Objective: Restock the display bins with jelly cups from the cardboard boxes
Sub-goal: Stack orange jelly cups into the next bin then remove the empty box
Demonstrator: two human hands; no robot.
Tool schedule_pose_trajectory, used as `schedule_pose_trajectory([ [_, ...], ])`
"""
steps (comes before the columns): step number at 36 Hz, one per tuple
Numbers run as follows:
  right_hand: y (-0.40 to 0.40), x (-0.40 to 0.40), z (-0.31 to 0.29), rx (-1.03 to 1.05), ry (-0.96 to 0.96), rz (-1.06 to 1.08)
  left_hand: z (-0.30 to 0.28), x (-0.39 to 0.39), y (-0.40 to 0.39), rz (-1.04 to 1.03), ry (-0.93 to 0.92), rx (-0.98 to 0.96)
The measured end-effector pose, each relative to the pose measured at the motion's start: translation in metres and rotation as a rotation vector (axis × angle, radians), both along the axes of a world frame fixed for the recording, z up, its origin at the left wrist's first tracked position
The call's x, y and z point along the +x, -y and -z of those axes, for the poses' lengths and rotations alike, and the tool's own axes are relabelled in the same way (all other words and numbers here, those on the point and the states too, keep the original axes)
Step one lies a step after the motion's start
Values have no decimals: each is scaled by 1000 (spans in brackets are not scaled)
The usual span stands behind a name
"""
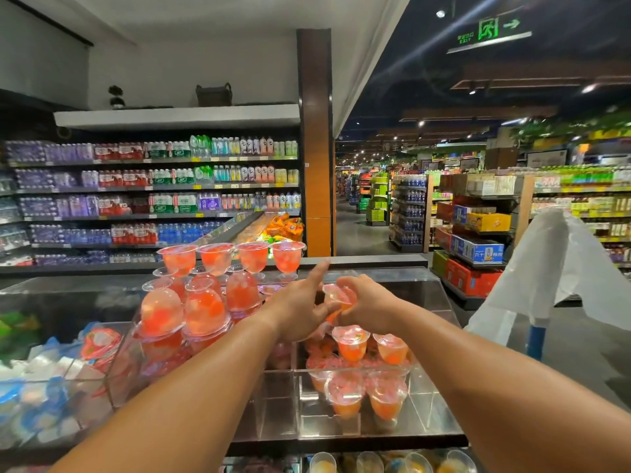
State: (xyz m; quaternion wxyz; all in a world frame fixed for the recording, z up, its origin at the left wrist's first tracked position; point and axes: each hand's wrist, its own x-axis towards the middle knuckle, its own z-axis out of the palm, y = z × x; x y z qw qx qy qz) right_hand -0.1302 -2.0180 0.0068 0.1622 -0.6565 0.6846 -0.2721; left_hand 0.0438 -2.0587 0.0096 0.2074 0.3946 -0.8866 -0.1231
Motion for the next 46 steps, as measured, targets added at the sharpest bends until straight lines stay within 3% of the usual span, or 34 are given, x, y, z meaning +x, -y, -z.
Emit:
schedule_pose_trajectory([
  [4,6,4,1,25,-21,32,-6,12,6,-55,-153,9],
  [7,16,18,10,41,-71,30,-9,16,6,-71,-162,-49],
  [15,36,46,45,57,-568,-7,-5,22,7,-70,-102,-141],
  [32,42,42,70,70,-768,-4,2,21,15,-84,-141,-117],
  [40,32,34,52,-19,-666,-26,9,14,17,-75,-186,-90],
  [42,25,29,42,-48,-519,-60,8,9,19,-86,-222,-76],
  [46,7,24,20,-127,-26,-165,6,-6,20,-74,-329,-10],
])
